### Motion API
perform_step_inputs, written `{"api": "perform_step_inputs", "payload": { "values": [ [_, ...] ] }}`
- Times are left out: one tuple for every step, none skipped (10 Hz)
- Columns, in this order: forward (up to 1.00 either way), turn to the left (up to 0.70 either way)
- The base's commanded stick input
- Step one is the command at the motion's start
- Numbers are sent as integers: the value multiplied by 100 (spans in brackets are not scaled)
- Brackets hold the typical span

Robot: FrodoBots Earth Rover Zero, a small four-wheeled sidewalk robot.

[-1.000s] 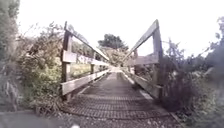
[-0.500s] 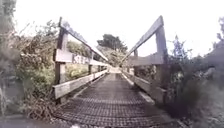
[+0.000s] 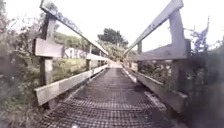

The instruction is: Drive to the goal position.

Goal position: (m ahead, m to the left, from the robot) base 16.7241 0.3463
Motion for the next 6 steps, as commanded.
{"api": "perform_step_inputs", "payload": {
  "values": [
    [70,0],
    [70,0],
    [70,0],
    [70,0],
    [70,0],
    [70,0]
  ]
}}
